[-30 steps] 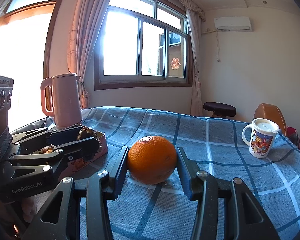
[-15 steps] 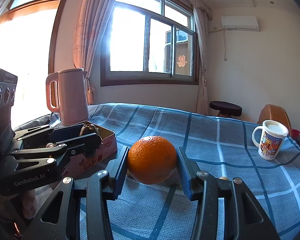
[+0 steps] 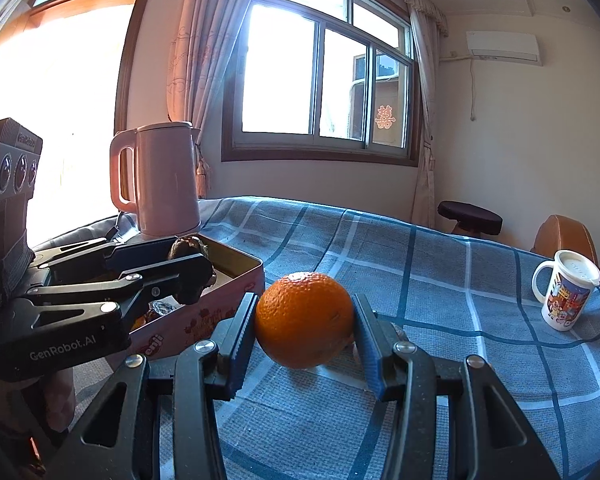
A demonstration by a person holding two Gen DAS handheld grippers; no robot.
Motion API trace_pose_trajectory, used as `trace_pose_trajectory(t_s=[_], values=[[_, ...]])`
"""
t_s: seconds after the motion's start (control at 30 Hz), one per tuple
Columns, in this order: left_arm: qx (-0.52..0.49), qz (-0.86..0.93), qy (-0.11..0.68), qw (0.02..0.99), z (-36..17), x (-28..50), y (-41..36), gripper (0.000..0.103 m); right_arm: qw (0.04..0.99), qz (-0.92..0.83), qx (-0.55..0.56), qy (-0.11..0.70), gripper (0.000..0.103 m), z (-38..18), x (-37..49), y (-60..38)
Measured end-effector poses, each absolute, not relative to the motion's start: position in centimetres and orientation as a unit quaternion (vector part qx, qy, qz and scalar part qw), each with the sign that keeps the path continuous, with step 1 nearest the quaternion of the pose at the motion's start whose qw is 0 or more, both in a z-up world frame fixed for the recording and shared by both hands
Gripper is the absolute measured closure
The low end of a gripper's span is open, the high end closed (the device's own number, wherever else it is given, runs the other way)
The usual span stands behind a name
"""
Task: Organize fruits
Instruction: 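Carry the mangosteen with the left tool while the right tool carries the orange over the tin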
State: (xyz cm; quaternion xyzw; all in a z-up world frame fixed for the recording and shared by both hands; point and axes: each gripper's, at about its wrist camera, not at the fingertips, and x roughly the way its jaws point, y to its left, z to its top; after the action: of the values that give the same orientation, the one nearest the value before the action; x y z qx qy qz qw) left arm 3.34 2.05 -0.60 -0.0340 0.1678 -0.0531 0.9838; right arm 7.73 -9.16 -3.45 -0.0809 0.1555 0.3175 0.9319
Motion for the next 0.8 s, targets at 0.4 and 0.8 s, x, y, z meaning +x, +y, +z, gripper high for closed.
trace_pose_trajectory(t_s=[0.4, 0.8], values=[[-0.050, -0.030, 0.172, 0.983, -0.8, 3.0, 4.8, 0.061, 0.921, 0.344, -0.088, 0.162, 0.055, -3.6, 7.7, -6.4], [-0.066, -0.011, 0.174, 0.982, -1.0, 2.8, 7.2, 0.061, 0.912, 0.362, -0.099, 0.164, 0.055, -3.3, 7.6, -3.7]])
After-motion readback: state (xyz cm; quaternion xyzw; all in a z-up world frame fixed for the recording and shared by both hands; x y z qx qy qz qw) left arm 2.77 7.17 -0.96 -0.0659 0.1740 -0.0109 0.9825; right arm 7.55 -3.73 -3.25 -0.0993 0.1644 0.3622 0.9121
